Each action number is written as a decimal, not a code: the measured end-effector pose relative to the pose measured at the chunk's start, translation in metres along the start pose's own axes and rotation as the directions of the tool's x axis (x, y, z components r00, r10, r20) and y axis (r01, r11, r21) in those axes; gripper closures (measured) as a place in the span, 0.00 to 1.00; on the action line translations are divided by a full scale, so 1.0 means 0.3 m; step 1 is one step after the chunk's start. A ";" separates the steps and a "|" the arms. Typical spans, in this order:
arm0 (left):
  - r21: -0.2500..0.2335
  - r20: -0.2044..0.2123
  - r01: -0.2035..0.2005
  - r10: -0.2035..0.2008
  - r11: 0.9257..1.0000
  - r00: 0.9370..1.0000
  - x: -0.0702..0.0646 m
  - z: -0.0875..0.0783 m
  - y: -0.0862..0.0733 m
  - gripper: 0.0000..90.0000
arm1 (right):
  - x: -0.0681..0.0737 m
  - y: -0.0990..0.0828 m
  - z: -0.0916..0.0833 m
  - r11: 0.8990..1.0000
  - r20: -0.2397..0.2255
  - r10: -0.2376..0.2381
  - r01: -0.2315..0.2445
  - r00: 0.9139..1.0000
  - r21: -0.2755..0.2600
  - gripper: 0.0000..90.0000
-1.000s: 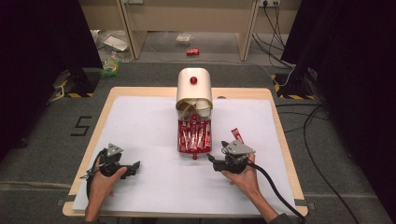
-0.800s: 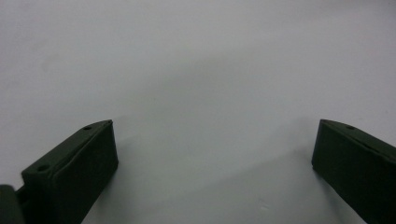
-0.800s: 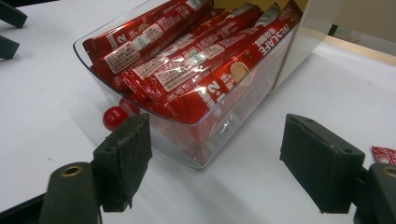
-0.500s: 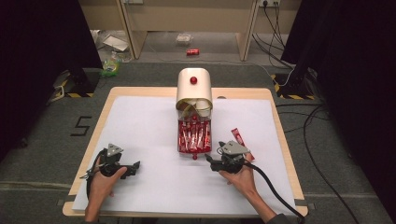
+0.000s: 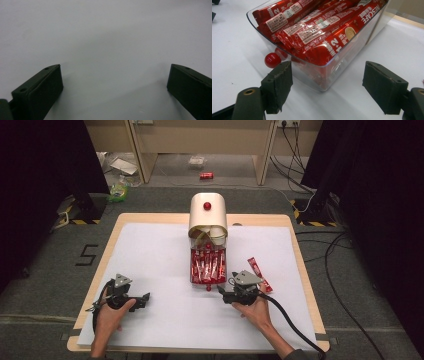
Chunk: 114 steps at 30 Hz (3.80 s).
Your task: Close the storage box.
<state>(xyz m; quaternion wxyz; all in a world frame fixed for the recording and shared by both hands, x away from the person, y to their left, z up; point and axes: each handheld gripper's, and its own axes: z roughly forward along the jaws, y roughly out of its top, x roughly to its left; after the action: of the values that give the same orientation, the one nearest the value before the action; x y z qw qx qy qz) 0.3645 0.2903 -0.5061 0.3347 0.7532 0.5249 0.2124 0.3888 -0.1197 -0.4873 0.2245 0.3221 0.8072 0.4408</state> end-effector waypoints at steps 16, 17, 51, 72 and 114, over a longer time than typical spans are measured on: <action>0.000 0.000 0.000 0.000 1.000 1.000 0.000 0.000 0.000 0.00 | -0.006 0.019 0.016 1.000 0.006 -0.013 0.014 1.000 -0.012 0.27; 0.000 -0.001 -0.001 0.001 1.000 1.000 0.000 0.000 0.000 0.00 | -0.010 0.022 0.016 1.000 0.004 -0.012 0.012 1.000 -0.015 0.27; 0.000 0.000 0.000 0.000 1.000 1.000 0.000 0.000 0.000 0.00 | -0.087 0.070 0.064 0.995 0.041 0.050 -0.046 0.998 -0.084 0.28; 0.000 -0.001 0.000 0.000 1.000 1.000 0.000 0.000 0.000 0.00 | -0.120 0.087 0.105 0.995 0.056 0.055 -0.050 0.997 -0.091 0.27; 0.000 -0.001 0.000 0.000 1.000 1.000 0.000 0.000 0.000 0.00 | -0.188 0.099 0.164 0.988 0.089 0.114 -0.104 0.989 -0.113 0.26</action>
<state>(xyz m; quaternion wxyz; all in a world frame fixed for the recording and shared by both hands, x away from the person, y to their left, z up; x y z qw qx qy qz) 0.3645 0.2902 -0.5061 0.3344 0.7532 0.5249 0.2127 0.4692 -0.1203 -0.4825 0.2556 0.3738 0.7515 0.4797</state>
